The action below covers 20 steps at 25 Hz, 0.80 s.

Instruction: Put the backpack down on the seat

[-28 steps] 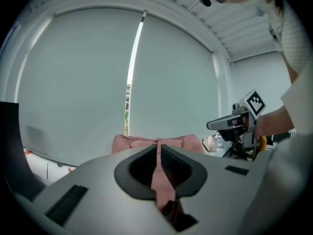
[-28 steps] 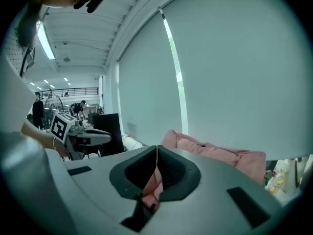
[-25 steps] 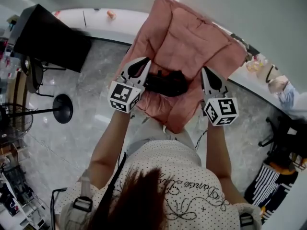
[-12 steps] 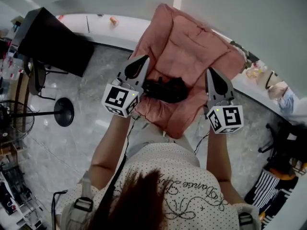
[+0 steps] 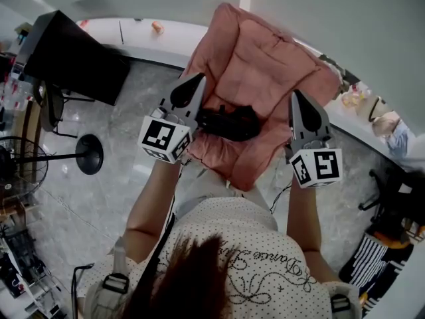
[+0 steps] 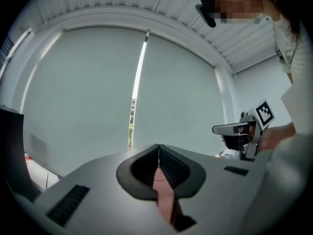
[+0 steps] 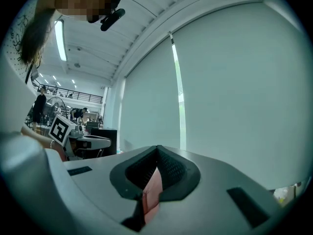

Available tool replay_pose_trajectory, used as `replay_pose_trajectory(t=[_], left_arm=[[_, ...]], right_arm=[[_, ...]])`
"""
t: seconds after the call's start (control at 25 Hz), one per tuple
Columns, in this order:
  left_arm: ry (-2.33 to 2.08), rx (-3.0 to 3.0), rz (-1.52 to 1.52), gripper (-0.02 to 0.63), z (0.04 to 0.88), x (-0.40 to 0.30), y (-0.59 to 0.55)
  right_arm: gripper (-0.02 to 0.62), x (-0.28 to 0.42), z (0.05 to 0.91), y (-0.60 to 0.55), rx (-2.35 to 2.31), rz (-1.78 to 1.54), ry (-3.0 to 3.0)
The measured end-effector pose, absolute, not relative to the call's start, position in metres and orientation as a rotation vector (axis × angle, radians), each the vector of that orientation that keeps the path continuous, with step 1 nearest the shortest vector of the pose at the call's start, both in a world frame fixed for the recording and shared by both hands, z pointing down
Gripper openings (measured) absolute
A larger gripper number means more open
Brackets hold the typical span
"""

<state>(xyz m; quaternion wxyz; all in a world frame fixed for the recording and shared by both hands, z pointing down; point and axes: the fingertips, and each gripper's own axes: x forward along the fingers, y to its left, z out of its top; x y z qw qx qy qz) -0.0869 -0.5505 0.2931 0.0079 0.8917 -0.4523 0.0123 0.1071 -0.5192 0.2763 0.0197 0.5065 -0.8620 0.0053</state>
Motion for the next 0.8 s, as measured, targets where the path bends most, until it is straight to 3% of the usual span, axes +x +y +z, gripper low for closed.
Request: replay_pose_trajectory(t=[0.8], left_arm=[[-1.416, 2.767, 0.051, 0.005, 0.2947, -0.0834, -0.5559]], right_arm=[[0.012, 0.1142, 0.2753, -0.5244, 1.6, 0.017, -2.647]])
